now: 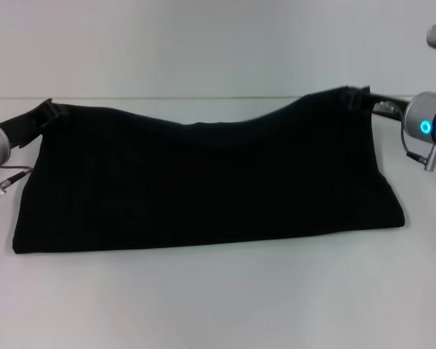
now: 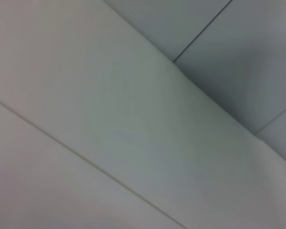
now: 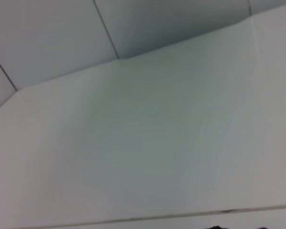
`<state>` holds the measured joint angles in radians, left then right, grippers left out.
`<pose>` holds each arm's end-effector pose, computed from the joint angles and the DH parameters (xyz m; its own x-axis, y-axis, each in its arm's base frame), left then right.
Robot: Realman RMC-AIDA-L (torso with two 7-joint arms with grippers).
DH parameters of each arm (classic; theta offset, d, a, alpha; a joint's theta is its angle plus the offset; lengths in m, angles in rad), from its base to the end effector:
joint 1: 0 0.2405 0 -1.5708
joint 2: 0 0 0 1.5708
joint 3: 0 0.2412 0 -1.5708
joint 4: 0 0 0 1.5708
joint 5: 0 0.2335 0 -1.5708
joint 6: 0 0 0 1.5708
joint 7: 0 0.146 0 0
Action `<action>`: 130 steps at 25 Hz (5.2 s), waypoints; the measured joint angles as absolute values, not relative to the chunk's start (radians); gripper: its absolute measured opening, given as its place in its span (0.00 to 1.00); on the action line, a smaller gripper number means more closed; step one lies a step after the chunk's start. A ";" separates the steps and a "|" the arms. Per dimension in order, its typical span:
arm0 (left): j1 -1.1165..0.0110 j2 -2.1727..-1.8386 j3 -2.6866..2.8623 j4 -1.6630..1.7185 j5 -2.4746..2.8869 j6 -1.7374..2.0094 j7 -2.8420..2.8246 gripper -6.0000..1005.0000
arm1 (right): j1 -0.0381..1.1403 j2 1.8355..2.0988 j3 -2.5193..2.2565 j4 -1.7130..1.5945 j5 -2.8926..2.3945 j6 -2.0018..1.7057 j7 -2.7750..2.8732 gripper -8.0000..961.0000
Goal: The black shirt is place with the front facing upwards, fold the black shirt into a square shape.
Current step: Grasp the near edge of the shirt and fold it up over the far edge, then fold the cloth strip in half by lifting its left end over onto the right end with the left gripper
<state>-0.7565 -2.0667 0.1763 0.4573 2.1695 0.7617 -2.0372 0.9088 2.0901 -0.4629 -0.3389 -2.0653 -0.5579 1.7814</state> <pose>-0.3254 0.4436 0.0417 0.0425 0.5098 0.8592 0.9942 0.0635 -0.0869 0.2511 0.4824 -0.0135 0.4448 -0.5517 -0.7055 -0.8924 -0.2065 -0.4012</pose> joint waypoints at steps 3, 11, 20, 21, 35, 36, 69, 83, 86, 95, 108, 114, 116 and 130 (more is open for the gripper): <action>-0.752 -2.070 0.174 0.433 2.097 0.739 -1.962 0.11 | 0.904 2.092 -0.463 -0.333 -2.003 -0.553 1.701 0.07; -0.749 -2.068 0.178 0.385 1.995 0.701 -1.859 0.27 | 0.908 2.094 -0.464 -0.289 -1.915 -0.443 1.637 0.33; -0.738 -2.067 0.191 0.365 1.983 0.686 -1.799 0.62 | 0.891 2.093 -0.460 -0.273 -1.913 -0.463 1.637 0.52; -0.728 -2.065 0.190 0.367 1.973 0.706 -1.807 0.64 | 0.885 2.093 -0.458 -0.274 -1.913 -0.479 1.638 0.52; -0.487 -1.904 0.375 0.416 1.947 1.471 -2.178 0.82 | 0.672 2.064 -0.589 -0.424 -1.922 -1.257 1.259 0.59; -0.464 -1.907 0.376 0.435 1.949 1.491 -2.209 0.84 | 0.668 2.067 -0.616 -0.424 -1.923 -1.257 1.242 0.63; -0.389 -1.894 0.349 0.489 2.224 1.340 -2.651 0.86 | 0.661 2.097 -0.742 -0.365 -1.920 -1.233 1.062 0.99; -0.475 -1.902 0.405 0.459 2.229 1.248 -2.639 0.84 | 0.667 2.097 -0.740 -0.336 -1.920 -1.233 1.061 0.98; -0.485 -1.905 0.420 0.461 2.229 1.232 -2.633 0.84 | 0.669 2.097 -0.740 -0.334 -1.920 -1.233 1.061 0.98; -0.486 -1.914 0.441 0.494 2.229 1.228 -2.582 0.74 | 0.665 2.097 -0.738 -0.331 -1.913 -1.234 1.062 0.98; -0.488 -1.919 0.464 0.494 2.230 1.202 -2.573 0.26 | 0.660 2.097 -0.738 -0.331 -1.910 -1.235 1.064 0.99; -0.483 -1.923 0.461 0.498 2.229 1.197 -2.556 0.12 | 0.658 2.097 -0.729 -0.331 -1.910 -1.237 1.070 0.99; -0.476 -1.922 0.454 0.505 2.224 1.195 -2.548 0.09 | 0.657 2.097 -0.720 -0.331 -1.908 -1.240 1.071 0.99; -0.404 -1.833 0.265 0.582 2.227 1.205 -2.527 0.02 | 0.614 2.088 -0.672 -0.339 -1.833 -1.236 1.072 0.99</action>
<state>-0.4039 -1.8327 0.2647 0.5820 2.2275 1.2046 -2.5273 0.6140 2.0875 -0.6716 -0.3388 -1.8333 -1.2362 1.0722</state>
